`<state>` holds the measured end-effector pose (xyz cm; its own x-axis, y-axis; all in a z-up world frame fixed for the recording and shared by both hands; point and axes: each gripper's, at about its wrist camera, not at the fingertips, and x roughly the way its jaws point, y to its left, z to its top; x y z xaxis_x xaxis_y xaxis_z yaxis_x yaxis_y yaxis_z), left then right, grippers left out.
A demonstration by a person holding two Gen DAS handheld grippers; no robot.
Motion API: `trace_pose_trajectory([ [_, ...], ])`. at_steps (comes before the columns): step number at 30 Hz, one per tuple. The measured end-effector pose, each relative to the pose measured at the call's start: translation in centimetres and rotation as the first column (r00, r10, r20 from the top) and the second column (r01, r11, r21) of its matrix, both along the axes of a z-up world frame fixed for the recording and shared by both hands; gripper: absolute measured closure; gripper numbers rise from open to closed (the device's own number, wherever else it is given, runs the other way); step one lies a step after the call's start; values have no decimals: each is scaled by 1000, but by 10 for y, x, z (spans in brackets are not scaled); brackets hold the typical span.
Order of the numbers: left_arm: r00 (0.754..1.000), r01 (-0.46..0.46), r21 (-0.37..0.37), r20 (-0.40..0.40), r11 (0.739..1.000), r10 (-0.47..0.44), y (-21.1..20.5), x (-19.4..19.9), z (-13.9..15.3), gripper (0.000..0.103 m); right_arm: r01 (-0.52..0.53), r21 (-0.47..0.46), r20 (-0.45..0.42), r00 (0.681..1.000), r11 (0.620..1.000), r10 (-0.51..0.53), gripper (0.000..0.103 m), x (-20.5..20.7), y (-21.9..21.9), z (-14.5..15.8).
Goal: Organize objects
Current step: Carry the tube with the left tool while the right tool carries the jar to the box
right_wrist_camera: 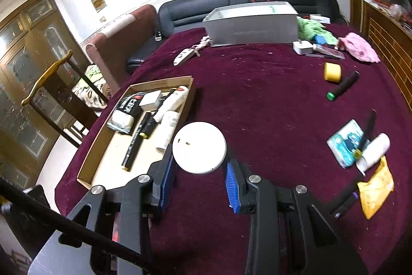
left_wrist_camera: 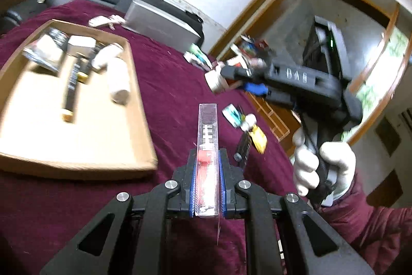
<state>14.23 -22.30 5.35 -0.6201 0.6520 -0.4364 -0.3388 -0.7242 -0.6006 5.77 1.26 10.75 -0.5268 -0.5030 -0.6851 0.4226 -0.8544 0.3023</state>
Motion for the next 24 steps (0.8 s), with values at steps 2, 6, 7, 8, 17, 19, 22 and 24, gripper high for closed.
trace_pose_trajectory([
  [2, 999, -51, 18, -4, 999, 51, -21, -1, 5, 93, -22, -5, 5, 1000, 1000, 22, 70, -2, -9, 0],
  [6, 982, -186, 3, -4, 982, 186, -62, -4, 11, 93, -68, -2, 8, 998, 998, 68, 70, -4, -31, 0],
  [7, 975, -223, -9, -2, 975, 223, -71, -6, 11, 93, -81, 1, 9, 997, 997, 81, 70, -4, -38, -2],
  [8, 966, -260, -18, 3, 965, 260, -80, -7, 11, 93, -92, 3, 13, 996, 996, 92, 70, -4, -43, -3],
  [17, 914, -394, -181, 26, 901, 405, -109, -26, 0, 93, -187, 10, 93, 978, 982, 185, 70, -7, -91, -34],
  [19, 910, -396, -227, 31, 890, 413, -107, -40, -3, 93, -205, 18, 117, 973, 979, 201, 70, -8, -101, -42],
  [22, 906, -393, -306, 31, 867, 422, -100, -56, -5, 93, -231, 29, 166, 961, 973, 223, 70, -13, -120, -57],
  [24, 904, -387, -345, 40, 855, 426, -96, -68, -8, 93, -244, 37, 187, 954, 969, 233, 70, -17, -129, -65],
])
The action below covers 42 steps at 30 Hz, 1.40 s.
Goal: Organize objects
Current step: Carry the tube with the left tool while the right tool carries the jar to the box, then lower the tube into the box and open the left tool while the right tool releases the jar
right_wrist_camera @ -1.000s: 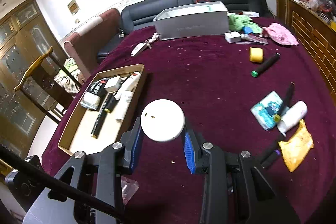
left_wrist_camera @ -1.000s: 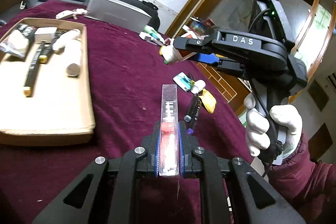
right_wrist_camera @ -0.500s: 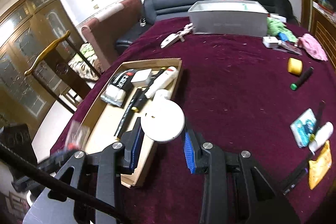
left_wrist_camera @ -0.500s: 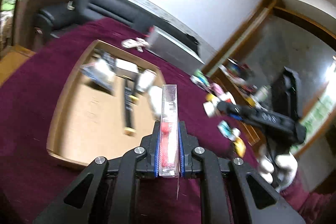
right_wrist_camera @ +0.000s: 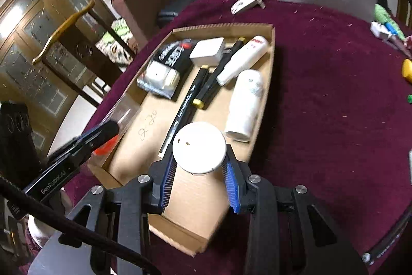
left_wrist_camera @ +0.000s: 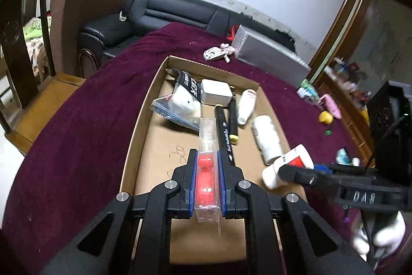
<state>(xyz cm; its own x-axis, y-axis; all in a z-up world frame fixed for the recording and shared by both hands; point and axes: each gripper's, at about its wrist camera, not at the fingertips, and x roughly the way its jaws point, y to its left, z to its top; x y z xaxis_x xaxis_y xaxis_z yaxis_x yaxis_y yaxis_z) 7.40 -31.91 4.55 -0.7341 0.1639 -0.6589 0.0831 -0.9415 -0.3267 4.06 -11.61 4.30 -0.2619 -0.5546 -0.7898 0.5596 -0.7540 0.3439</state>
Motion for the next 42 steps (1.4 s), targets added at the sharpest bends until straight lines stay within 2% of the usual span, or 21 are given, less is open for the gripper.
trace_pose_trajectory([
  [3, 999, 1, -42, 49, 999, 1, 5, -17, -6, 93, -12, 31, 7, 1000, 999, 12, 70, -5, -12, -9],
  [6, 996, -3, -36, 86, 999, 6, 5, -25, -14, 93, -16, 57, 12, 1000, 998, 15, 70, -11, -22, -16],
  [19, 996, -34, 1, 87, 999, 33, 1, -30, -20, 90, -2, 54, 33, 999, 999, 0, 70, -35, -33, -23],
  [21, 995, -42, 11, 88, 999, 41, -1, -30, -21, 85, -1, 56, 39, 999, 998, -1, 70, -38, -33, -25],
  [23, 995, -49, 21, 85, 999, 47, -2, -28, -20, 72, 1, 58, 40, 999, 998, -4, 70, -40, -33, -27],
  [28, 996, -64, 49, 64, 997, 61, -3, -22, -14, 59, 9, 38, 48, 999, 999, -10, 69, -42, -30, -27],
  [31, 996, -71, 71, 50, 995, 67, -4, -18, -10, 58, 14, 14, 60, 998, 1000, -15, 67, -42, -25, -25],
  [35, 996, -86, 100, 33, 991, 83, -7, -12, -7, 44, 25, -16, 47, 999, 1000, -24, 61, -40, -19, -15],
  [38, 995, -98, 98, 34, 990, 95, -6, -9, -5, 43, 42, -44, 31, 999, 998, -40, 53, -37, -11, -6],
  [42, 995, -98, 60, 31, 993, 96, 2, -4, 0, 43, 65, -70, 4, 998, 995, -65, 51, -30, 3, 4],
])
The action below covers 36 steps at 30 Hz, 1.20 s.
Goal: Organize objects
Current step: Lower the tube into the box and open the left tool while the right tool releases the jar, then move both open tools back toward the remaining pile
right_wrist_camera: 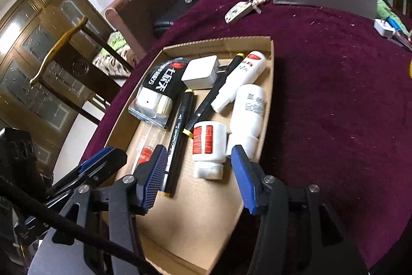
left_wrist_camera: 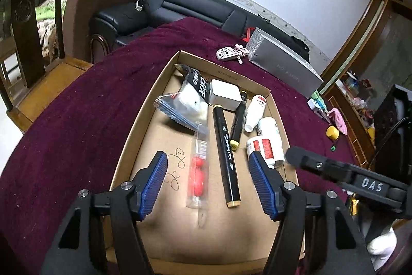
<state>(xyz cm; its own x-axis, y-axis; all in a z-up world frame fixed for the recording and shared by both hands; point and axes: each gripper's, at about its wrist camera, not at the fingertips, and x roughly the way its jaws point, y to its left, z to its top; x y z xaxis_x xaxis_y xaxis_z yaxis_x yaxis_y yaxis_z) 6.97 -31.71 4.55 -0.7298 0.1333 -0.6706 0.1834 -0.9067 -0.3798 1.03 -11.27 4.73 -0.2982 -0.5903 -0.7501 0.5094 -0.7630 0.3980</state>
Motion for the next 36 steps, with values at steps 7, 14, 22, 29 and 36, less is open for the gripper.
trace_pose_trajectory([
  [7, 998, 48, -145, -34, 988, -53, 43, 14, 20, 43, 85, -29, -5, 996, 996, -85, 46, 6, 41, 0],
  [14, 995, 71, -320, -50, 945, -92, 93, 25, 41, 43, 160, -64, 2, 987, 985, -160, 46, 13, 90, 0],
  [22, 990, 117, -454, -21, 883, -142, 143, 29, 53, 43, 233, -101, -29, 971, 967, -237, 43, 24, 141, 8],
  [29, 982, 159, -509, -3, 846, -186, 181, 32, 58, 43, 300, -146, -25, 951, 943, -307, 42, 30, 190, 10],
  [36, 973, 201, -563, 21, 801, -229, 217, 32, 58, 43, 373, -186, -16, 924, 909, -383, 38, 33, 235, 9],
])
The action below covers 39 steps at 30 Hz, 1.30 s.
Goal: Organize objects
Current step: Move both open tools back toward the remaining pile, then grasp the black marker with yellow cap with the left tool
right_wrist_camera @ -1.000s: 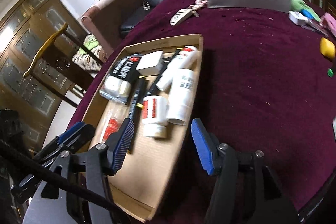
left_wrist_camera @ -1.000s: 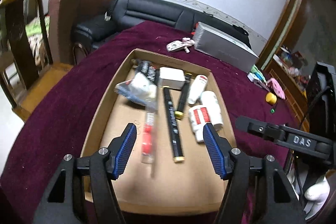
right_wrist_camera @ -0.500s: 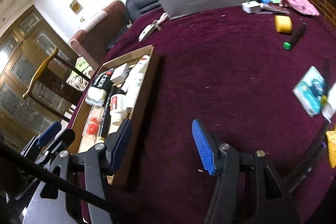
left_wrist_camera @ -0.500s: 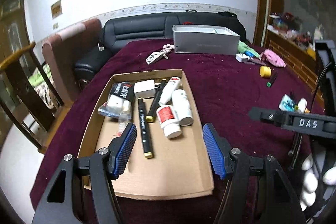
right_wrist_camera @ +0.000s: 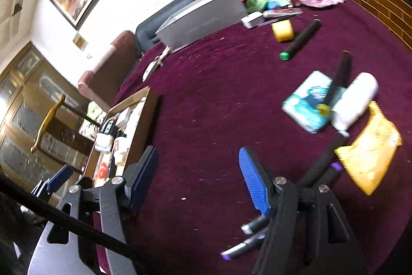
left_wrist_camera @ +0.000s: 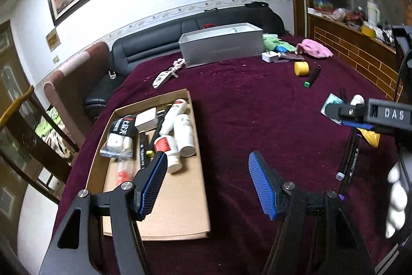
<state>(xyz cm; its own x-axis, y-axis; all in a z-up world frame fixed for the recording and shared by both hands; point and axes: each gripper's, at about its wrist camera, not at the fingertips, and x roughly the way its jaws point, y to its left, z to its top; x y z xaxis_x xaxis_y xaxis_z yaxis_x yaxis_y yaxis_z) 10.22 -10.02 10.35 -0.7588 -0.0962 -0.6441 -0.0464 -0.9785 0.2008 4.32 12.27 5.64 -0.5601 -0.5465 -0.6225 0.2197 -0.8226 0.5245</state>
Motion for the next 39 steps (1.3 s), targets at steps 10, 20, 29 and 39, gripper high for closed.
trace_pose_trajectory([
  [10, 997, 70, -87, 20, 994, -69, 47, -2, -5, 43, 121, -39, -13, 993, 992, -122, 37, 0, 66, 2],
  [20, 989, 138, -136, 70, 981, -129, 89, -13, -16, 43, 251, -79, 27, 968, 965, -250, 36, -9, 135, -15],
  [29, 975, 198, -155, 132, 968, -178, 123, -32, -33, 44, 328, -99, 47, 945, 939, -325, 36, -23, 180, -29],
  [39, 915, 305, 66, 257, 950, -312, 148, -69, -57, 44, 371, -157, 78, 929, 915, -363, 36, -34, 208, -47],
])
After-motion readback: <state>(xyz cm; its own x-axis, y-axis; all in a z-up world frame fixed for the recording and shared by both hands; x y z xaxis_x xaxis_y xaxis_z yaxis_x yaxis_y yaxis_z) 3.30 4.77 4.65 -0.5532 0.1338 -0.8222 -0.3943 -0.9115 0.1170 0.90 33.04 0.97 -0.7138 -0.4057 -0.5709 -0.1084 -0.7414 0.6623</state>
